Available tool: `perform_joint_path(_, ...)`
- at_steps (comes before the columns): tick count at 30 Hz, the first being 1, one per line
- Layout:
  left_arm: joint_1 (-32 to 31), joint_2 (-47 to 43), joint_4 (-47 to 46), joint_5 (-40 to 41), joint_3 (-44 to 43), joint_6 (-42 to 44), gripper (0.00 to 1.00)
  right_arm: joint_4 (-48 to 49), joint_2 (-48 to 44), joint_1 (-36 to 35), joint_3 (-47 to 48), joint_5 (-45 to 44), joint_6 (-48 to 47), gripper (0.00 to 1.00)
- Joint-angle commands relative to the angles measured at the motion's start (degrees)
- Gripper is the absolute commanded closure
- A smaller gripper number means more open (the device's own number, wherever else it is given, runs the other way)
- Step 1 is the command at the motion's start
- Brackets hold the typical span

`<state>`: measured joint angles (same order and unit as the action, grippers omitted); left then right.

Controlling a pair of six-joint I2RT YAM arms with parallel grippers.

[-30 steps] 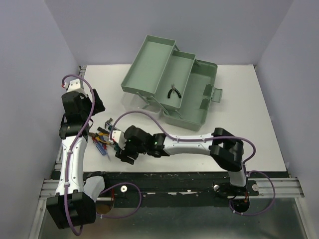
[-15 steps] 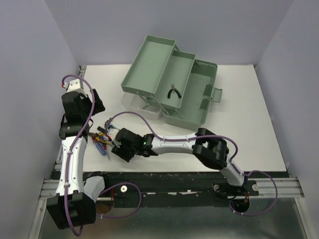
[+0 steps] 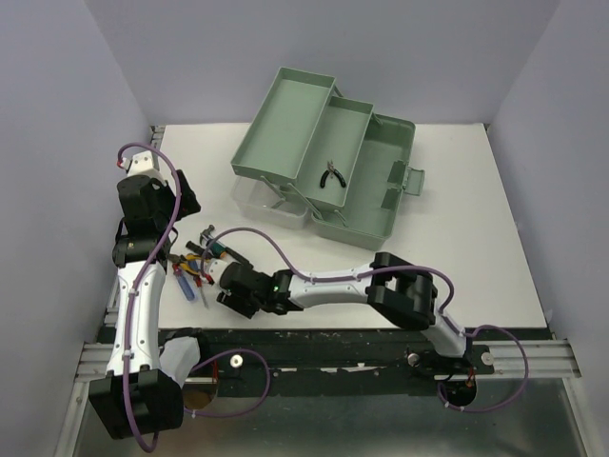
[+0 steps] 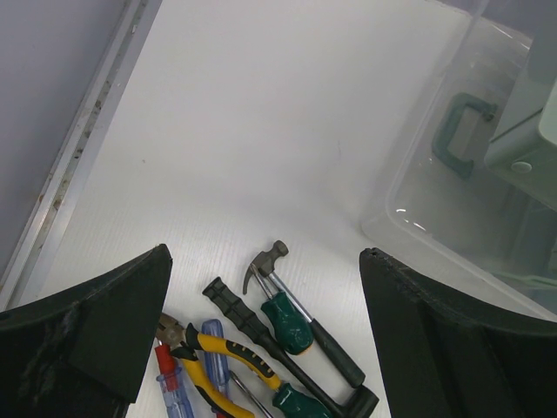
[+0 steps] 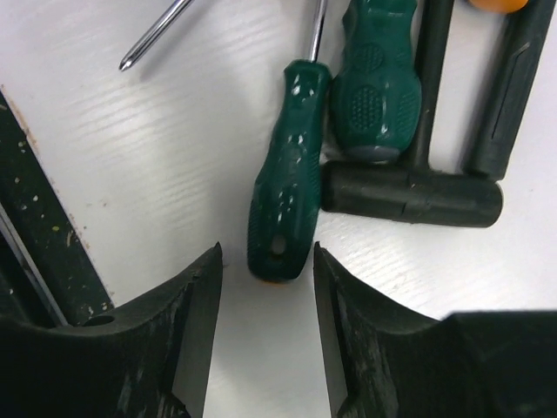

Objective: Pack the tool kit

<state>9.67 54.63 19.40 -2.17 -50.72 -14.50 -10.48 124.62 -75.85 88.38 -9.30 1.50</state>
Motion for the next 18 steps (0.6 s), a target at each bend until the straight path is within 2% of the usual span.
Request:
perform_joint_path(1, 0.1, -0.7, -0.6, -0.8, 0.3, 0.3, 0.01, -0.2, -1.7, -1.5, -2.2, -4.4, -0.7, 0.46)
perform_joint_path(7, -0.1, -0.5, -0.7, -0.9, 0.4, 0.3, 0.01, -2.2, 2.3, -1.5, 2.1, -6.3, -0.9, 0.47)
perform_joint_path(13, -0.1, -0.7, -0.7, -0.9, 0.3, 0.3, 0.01, -2.9, 4.3, -1.3, 4.5, -7.4, -0.9, 0.54)
perform_joint_path(16, -0.2, -0.8, -0.6, -0.7, 0.3, 0.3, 0.01, -3.3, 4.2, -1.4, 4.5, -7.2, -0.8, 0.69)
perform_joint_path(18, -0.2, -0.8, -0.6, -0.6, 0.3, 0.4, 0.01, -2.4, 3.0, -1.4, 3.0, -6.3, -1.0, 0.84)
